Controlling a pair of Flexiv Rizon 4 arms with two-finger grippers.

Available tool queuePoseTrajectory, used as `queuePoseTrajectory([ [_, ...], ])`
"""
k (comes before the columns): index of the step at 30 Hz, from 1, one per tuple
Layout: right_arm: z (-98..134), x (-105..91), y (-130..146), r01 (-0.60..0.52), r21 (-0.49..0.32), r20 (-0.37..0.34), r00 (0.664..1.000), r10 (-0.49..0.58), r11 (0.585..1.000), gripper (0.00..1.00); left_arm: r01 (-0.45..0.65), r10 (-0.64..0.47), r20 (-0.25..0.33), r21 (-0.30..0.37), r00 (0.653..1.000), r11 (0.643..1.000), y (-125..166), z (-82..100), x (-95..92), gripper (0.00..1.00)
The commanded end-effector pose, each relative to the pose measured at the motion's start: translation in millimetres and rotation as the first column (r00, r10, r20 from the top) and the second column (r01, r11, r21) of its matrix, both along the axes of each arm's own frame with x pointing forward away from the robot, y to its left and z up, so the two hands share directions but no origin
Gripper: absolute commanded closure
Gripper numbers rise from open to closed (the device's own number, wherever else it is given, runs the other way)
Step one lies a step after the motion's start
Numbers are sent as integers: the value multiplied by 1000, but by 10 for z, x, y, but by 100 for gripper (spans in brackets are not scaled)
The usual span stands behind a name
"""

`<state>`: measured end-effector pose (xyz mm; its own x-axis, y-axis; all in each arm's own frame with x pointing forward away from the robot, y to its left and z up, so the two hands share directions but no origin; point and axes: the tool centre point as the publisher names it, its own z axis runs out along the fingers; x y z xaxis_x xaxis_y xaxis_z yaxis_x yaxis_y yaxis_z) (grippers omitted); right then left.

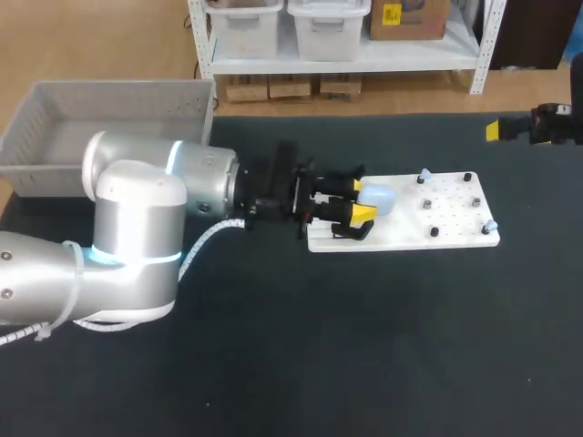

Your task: Pick up each earbud case from the left stands, insert the matching earbuds, close the lid, and place the case in the box.

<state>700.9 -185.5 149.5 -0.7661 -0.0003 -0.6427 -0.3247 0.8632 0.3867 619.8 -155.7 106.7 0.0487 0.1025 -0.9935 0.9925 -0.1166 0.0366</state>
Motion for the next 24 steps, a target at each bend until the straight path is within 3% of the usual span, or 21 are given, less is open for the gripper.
queuePoseTrajectory([
  [1,2,-2,-1,0,0,0,1000,0,1000,0,-12,12,2,7,1000,1000,-10,36,-37,100],
  [15,2,-2,-1,0,0,0,1000,0,1000,0,-63,62,-29,-44,998,997,48,-35,-209,100],
  [24,2,-2,-1,0,0,0,1000,0,1000,0,-79,79,-4,-66,997,995,58,-27,-194,100],
])
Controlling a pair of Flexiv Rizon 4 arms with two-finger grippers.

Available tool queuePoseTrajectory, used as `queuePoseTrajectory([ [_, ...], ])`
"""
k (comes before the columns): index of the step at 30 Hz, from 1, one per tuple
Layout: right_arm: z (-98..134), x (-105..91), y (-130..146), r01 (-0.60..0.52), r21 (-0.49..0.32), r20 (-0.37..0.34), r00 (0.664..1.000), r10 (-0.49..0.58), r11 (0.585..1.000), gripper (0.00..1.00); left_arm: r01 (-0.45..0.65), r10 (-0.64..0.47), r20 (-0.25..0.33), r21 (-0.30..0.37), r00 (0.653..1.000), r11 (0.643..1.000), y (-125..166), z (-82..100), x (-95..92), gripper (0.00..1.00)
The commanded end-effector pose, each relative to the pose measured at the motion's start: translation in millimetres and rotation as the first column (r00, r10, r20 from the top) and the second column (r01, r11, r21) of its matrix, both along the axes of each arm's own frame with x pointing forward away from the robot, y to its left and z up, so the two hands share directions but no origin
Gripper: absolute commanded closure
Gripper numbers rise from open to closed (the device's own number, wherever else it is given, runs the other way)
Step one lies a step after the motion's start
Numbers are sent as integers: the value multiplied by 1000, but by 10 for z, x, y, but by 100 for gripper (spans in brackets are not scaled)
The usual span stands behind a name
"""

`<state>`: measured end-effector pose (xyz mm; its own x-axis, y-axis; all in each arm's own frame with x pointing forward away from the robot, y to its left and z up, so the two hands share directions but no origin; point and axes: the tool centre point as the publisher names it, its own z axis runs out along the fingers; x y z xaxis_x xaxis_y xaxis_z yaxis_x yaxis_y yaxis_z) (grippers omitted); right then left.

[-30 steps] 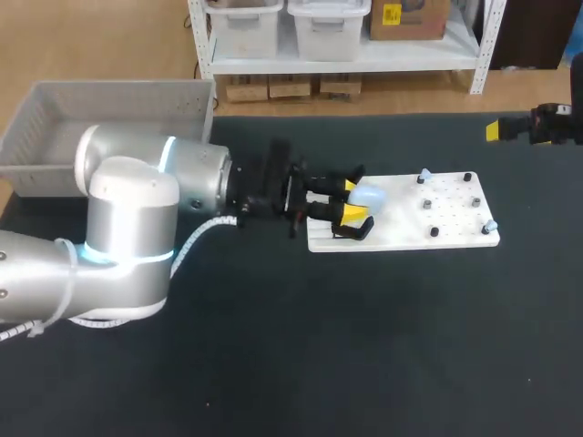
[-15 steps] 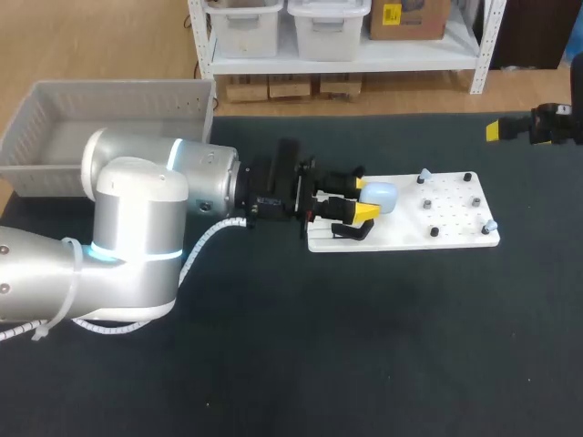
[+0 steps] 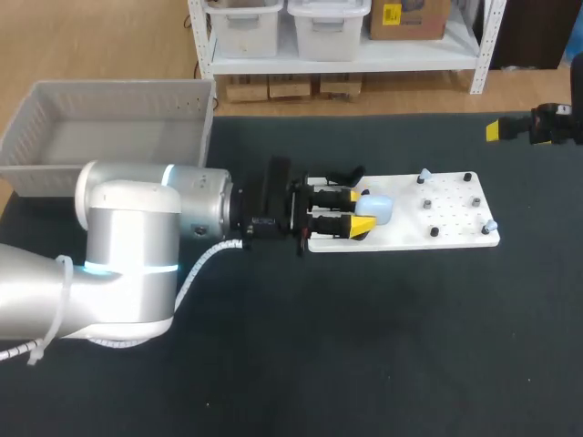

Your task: Pick up each earbud case from the left stands, insert the matching earbuds, close the lid, and place the case in the box.

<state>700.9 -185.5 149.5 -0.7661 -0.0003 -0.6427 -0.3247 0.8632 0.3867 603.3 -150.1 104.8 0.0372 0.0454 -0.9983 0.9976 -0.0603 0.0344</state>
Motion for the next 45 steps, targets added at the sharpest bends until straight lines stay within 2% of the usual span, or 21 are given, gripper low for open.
queuePoseTrajectory([
  [1,2,-2,-1,0,0,0,1000,0,1000,0,-24,24,7,-7,1000,1000,2,-7,-29,100],
  [14,2,-2,-1,0,0,0,1000,0,1000,0,-23,23,21,-12,1000,1000,5,-3,-11,100],
  [19,131,-183,127,-38,-59,48,998,41,998,0,-23,23,21,-12,1000,1000,5,-3,-11,100],
  [22,221,-320,239,-79,-67,73,994,84,995,0,-23,23,21,-12,1000,1000,5,-3,-11,100],
  [26,239,-517,385,-128,-82,77,988,135,988,0,-23,23,21,-12,1000,1000,5,-3,-11,100],
  [28,216,-604,446,-144,-115,81,985,153,983,0,-23,23,21,-12,1000,1000,5,-3,-11,100],
  [40,110,-1031,817,-244,-88,31,968,248,966,0,-23,23,21,-12,1000,1000,5,-3,-11,100],
  [45,36,-1148,1010,-295,-89,7,955,297,951,0,-23,23,21,-12,1000,1000,5,-3,-11,100],
])
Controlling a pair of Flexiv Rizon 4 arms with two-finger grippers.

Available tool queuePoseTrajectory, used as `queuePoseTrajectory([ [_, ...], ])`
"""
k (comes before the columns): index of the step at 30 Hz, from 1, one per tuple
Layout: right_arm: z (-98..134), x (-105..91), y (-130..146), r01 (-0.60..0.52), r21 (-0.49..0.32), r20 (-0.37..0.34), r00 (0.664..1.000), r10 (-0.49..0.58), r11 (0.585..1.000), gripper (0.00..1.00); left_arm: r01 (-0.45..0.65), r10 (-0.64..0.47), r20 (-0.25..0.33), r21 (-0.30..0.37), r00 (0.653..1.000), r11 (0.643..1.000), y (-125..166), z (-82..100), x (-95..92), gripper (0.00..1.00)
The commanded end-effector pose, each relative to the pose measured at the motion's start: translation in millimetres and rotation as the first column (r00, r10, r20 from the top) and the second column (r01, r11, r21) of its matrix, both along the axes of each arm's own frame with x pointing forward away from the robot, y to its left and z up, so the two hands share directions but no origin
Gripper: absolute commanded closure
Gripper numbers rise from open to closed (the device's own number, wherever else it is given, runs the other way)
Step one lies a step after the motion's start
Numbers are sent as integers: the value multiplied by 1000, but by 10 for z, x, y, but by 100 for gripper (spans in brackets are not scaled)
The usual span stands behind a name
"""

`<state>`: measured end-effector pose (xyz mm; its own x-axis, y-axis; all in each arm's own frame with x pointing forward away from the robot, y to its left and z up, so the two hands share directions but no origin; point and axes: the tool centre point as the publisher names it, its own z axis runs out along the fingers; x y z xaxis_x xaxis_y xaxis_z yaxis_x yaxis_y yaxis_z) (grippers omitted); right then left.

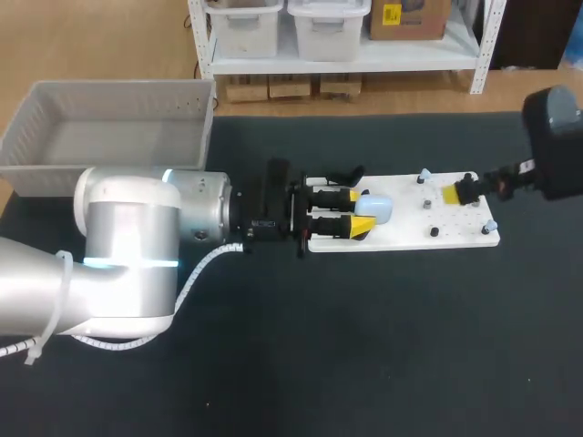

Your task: Pick up each earbud case from the left stands, insert the matching earbuds, close the lid, and place the case in the box.

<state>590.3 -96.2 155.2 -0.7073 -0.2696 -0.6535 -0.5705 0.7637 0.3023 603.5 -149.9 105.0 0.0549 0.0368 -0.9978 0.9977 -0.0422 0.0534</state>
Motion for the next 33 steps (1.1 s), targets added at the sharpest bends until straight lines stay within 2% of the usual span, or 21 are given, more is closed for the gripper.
queuePoseTrajectory([
  [1,-40,-54,156,-25,-5,-17,1000,25,1000,0,-5,5,2,-3,1000,1000,3,-6,-13,100],
  [18,-199,-174,780,-153,2,-70,986,153,988,0,-5,5,2,-3,1000,1000,3,-6,-13,100],
  [33,-371,-75,896,-153,5,-116,982,152,988,0,-5,5,2,-3,1000,1000,3,-6,-13,100],
])
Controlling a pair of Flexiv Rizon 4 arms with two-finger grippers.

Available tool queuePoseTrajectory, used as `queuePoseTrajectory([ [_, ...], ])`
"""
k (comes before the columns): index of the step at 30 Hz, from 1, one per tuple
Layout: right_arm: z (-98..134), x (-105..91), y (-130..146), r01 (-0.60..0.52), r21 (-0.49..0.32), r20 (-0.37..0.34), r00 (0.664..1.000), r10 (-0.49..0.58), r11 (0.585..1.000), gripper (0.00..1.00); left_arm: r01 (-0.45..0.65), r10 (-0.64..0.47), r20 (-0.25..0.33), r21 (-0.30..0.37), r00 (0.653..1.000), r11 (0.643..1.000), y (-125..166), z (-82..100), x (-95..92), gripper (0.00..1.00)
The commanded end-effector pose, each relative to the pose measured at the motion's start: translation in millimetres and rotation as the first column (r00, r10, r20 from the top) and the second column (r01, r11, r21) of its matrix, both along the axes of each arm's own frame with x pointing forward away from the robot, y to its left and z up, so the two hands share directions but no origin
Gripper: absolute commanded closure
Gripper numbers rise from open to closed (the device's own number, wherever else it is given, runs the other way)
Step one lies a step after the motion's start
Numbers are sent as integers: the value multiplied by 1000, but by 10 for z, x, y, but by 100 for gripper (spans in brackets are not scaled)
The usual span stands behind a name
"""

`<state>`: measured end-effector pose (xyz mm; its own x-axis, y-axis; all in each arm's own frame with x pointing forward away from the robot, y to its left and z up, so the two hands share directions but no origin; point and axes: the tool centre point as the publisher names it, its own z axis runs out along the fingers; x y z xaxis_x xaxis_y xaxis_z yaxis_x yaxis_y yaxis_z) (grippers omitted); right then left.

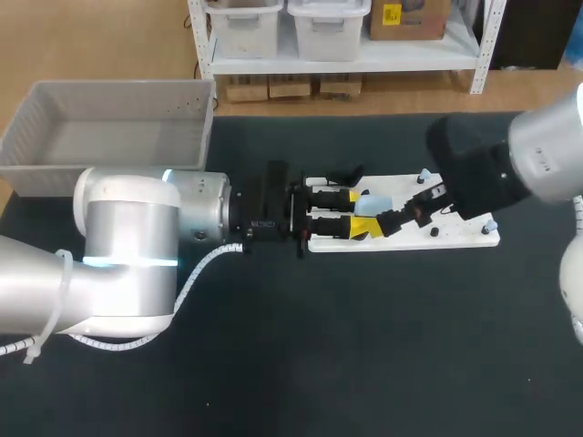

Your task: Pick up each earbud case from the left stands, insert the matching earbuds, close the lid, and place the case in the box.

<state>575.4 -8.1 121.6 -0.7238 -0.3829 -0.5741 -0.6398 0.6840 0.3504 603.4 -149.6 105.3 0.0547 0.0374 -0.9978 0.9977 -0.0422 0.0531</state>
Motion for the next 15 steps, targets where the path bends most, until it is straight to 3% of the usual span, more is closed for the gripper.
queuePoseTrajectory([
  [1,-43,83,13,-9,14,-16,1000,9,1000,0,-5,5,3,-3,1000,1000,0,-9,-12,100],
  [15,-117,166,-32,16,5,-31,999,-16,1000,0,-5,5,3,-3,1000,1000,0,-9,-12,100],
])
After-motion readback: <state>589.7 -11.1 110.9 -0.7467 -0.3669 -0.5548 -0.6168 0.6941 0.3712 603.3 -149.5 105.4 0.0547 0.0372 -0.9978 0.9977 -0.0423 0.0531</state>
